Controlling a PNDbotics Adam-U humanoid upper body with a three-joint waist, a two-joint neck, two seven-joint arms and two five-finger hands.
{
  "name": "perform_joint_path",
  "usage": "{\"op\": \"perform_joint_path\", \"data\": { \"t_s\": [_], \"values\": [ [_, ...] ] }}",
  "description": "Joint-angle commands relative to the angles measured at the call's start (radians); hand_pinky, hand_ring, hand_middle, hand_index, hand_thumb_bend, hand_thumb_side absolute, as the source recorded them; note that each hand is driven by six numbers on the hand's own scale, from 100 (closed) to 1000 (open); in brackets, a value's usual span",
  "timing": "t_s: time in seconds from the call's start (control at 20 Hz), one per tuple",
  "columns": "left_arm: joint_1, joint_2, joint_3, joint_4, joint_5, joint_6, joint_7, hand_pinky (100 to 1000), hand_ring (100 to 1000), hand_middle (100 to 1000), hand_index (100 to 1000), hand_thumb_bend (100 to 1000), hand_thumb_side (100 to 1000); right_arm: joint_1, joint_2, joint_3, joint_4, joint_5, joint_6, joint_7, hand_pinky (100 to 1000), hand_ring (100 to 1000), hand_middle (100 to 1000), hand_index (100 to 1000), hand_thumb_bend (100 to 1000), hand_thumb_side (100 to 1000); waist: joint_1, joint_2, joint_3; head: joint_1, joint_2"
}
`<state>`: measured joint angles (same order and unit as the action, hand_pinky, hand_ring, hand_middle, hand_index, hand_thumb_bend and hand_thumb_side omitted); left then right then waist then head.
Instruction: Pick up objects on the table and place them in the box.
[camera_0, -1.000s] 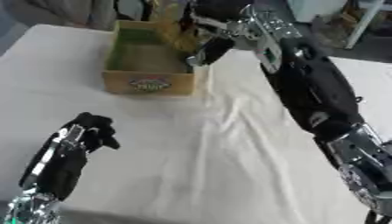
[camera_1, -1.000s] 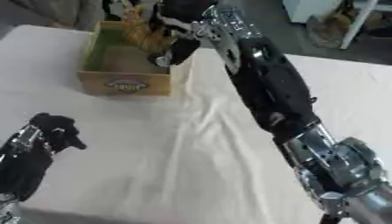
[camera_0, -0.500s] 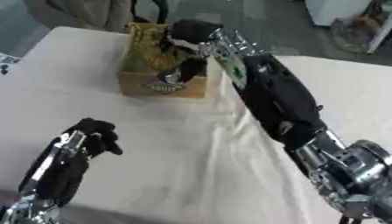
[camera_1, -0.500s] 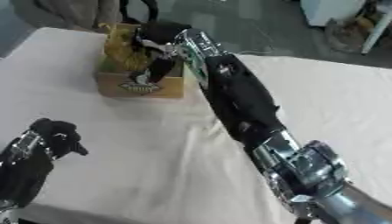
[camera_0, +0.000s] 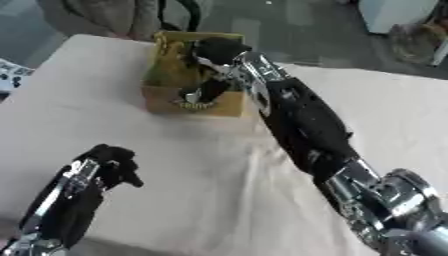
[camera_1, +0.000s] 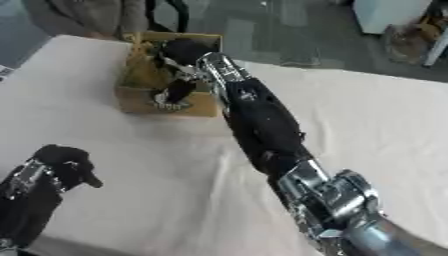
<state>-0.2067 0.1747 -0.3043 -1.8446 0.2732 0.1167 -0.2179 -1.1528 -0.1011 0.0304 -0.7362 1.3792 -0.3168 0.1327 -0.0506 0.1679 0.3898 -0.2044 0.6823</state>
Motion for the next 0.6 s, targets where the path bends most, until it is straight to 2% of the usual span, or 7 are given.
{"op": "perform_joint_path", "data": {
  "t_s": [0.05, 0.2, 0.6],
  "values": [
    [-0.016, 0.002, -0.004, -0.020, 0.008, 0.000, -0.005, 575, 497, 514, 657, 100, 724, -0.033, -0.023, -0.023, -0.042, 0.024, 0.059, -0.063, 195, 300, 297, 350, 100, 362, 0.009, -0.014, 0.004, -0.002, -0.017],
    [-0.021, 0.001, -0.008, -0.022, 0.010, 0.001, -0.009, 575, 497, 514, 657, 100, 722, -0.034, -0.023, -0.019, -0.024, 0.042, 0.108, -0.118, 225, 328, 322, 365, 100, 360, 0.008, -0.015, 0.015, -0.008, -0.023],
    [-0.043, 0.000, -0.027, -0.031, 0.019, 0.010, -0.029, 575, 497, 514, 657, 100, 718, -0.024, -0.054, -0.049, 0.083, 0.085, 0.180, -0.270, 244, 345, 332, 380, 100, 354, 0.001, -0.008, 0.075, -0.038, -0.058]
  ]
}}
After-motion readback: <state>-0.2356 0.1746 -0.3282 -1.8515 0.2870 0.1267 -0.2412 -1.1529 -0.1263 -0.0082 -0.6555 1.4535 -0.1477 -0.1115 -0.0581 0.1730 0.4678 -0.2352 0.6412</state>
